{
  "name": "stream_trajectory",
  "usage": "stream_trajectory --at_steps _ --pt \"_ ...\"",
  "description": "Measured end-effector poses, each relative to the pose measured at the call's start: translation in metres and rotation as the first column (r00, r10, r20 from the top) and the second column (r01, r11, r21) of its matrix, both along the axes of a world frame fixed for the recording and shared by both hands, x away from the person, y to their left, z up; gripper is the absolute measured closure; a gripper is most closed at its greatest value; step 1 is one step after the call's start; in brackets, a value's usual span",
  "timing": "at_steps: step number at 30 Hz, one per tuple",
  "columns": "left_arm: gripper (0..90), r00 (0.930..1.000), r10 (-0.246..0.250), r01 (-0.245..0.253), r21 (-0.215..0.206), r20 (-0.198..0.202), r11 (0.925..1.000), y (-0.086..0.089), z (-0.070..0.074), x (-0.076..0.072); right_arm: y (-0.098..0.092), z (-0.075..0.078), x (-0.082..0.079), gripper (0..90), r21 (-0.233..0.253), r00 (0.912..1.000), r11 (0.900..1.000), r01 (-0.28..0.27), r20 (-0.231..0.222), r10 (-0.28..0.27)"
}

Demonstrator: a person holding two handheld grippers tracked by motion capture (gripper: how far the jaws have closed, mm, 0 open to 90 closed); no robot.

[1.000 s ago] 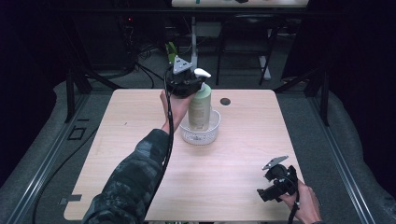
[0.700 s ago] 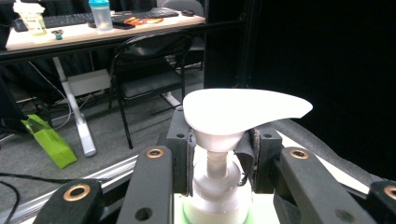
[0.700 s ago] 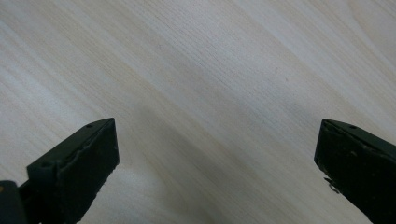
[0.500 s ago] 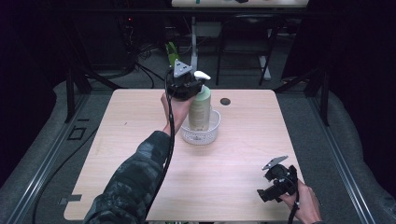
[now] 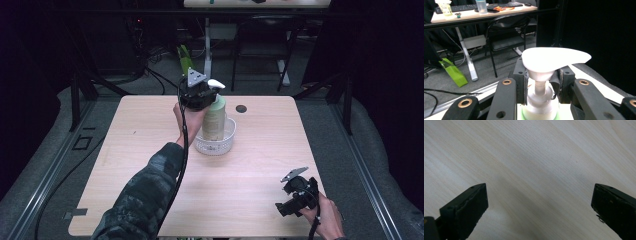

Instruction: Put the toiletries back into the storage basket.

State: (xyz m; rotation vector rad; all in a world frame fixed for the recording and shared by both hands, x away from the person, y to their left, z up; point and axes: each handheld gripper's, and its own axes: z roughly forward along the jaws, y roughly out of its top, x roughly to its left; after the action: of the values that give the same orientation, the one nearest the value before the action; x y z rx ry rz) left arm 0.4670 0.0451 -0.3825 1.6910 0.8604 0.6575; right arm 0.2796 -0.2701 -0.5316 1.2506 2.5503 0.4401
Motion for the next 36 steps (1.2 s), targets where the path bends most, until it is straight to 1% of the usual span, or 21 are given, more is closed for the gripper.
stream_trajectory --at_steps 6,11,14,18,22,24,30,33,36 --pt "67.8 1.0 -0.001 0.001 -0.003 -0.009 1.0 0.001 -0.004 0.002 0.0 0.0 0.0 0.6 -0.008 1.0 1.0 -0.005 0.003 0.005" --pt "67.8 0.9998 0.005 -0.005 -0.003 -0.019 1.0 0.001 -0.008 0.003 0.0 0.0 0.0 0.6 -0.002 1.0 1.0 -0.001 0.001 0.001" --pt "67.8 0.9998 0.006 -0.006 0.0 -0.018 1.0 0.0 -0.01 0.003 0.0 0.0 0.0 0.6 -0.009 1.0 1.0 -0.006 0.005 0.006" --pt "67.8 0.9998 0.005 -0.005 0.007 -0.02 1.0 0.0 -0.011 0.003 0.0 0.0 0.0 0.7 -0.002 1.0 1.0 -0.004 0.004 0.004" --pt "67.8 0.9998 0.009 -0.009 0.002 -0.016 1.0 -0.001 -0.013 0.003 0.0 0.0 0.0 0.7 -0.008 0.9999 1.0 -0.008 0.006 0.008" --pt "67.8 0.9998 0.006 -0.006 0.007 -0.019 1.0 -0.001 -0.013 0.003 0.0 0.0 0.0 0.7 -0.001 1.0 1.0 -0.005 0.003 0.005" --pt "67.8 0.9997 0.007 -0.007 0.003 -0.025 1.0 -0.002 -0.016 0.003 0.0 0.0 0.0 0.8 -0.006 1.0 1.0 -0.007 0.006 0.007" --pt "67.8 0.9997 0.008 -0.008 0.006 -0.024 1.0 -0.002 -0.017 0.004 0.0 0.0 0.0 0.8 -0.004 1.0 1.0 -0.005 0.004 0.005" --pt "67.8 0.9995 0.009 -0.009 0.007 -0.031 0.9999 -0.002 -0.018 0.005 0.0 0.0 0.0 0.9 0.002 1.0 1.0 -0.003 0.001 0.003"
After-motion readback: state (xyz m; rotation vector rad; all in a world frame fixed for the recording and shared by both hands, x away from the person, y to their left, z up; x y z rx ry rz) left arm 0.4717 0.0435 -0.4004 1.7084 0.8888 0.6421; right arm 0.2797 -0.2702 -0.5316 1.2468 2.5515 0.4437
